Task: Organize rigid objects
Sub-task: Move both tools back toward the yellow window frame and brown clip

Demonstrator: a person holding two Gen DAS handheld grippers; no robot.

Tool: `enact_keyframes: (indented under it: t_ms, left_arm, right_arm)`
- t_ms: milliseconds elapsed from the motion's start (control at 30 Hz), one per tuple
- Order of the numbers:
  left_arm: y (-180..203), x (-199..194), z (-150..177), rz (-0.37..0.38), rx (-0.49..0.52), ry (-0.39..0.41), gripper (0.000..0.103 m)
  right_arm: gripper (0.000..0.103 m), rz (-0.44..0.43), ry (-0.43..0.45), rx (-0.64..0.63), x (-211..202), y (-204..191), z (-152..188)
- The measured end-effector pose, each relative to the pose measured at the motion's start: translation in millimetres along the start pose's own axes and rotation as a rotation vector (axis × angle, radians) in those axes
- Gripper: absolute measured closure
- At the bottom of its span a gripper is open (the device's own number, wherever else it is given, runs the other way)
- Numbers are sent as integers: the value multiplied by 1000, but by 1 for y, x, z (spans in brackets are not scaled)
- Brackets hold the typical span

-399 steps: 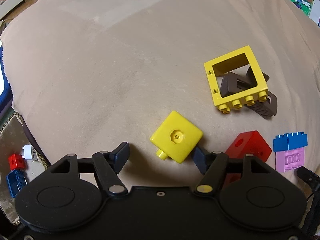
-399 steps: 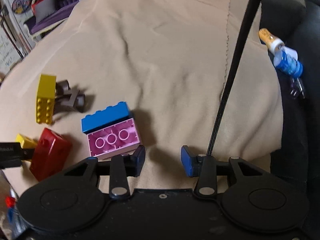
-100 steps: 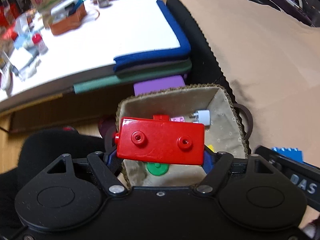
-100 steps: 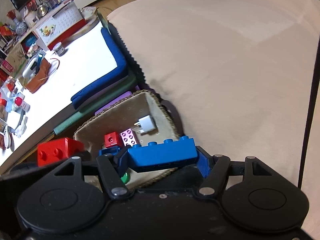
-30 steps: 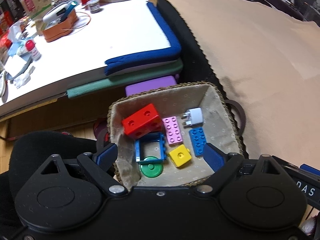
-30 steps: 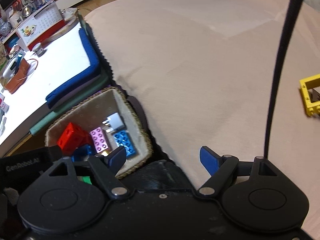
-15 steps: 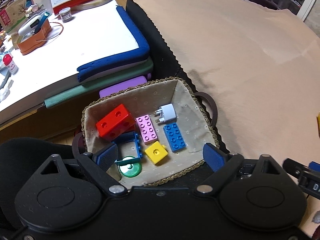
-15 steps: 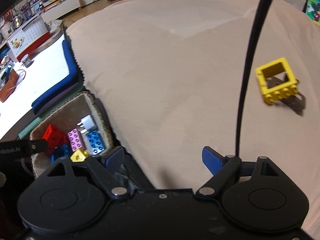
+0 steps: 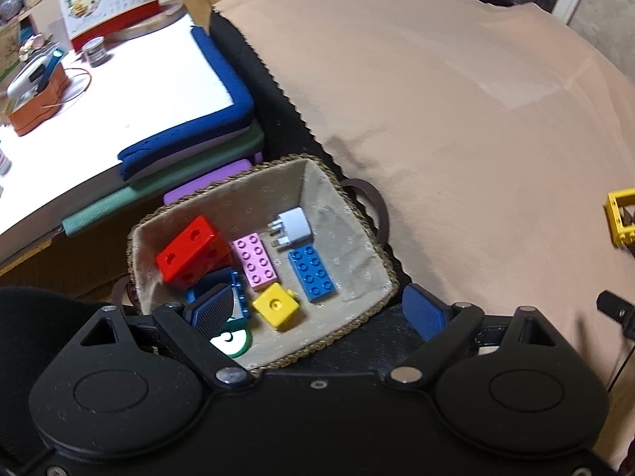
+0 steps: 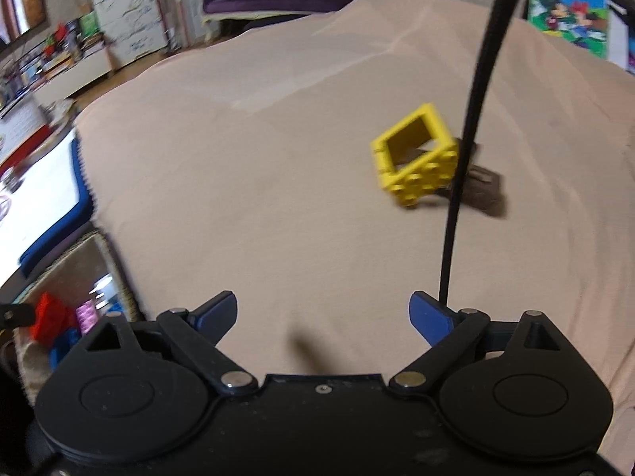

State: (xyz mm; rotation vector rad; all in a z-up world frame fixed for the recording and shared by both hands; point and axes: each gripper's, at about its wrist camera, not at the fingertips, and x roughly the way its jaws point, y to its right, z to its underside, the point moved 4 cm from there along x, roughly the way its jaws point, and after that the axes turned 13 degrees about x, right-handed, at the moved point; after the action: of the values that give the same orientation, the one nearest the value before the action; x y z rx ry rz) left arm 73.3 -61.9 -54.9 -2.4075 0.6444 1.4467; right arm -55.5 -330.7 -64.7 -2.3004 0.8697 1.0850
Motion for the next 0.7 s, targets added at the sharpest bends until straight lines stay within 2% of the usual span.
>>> enact_keyframes:
  t_ms: [167, 367, 467, 567, 700]
  left_arm:
    - [14, 7, 1, 25, 28, -23, 14]
    - [30, 13, 5, 65, 46, -45, 14]
    - [40, 15, 8, 78, 64, -51, 14]
    - [50, 17, 10, 87, 85, -54, 14]
    - [59, 18, 12, 99, 107, -58, 14]
  right_arm:
    - [9, 17, -1, 73, 9, 31, -16]
    - [9, 61, 84, 151, 5, 59, -64]
    - [9, 104, 118, 150, 12, 62, -88]
    - [17, 126, 111, 166, 26, 65, -106]
    - [21, 156, 64, 196, 38, 76, -111]
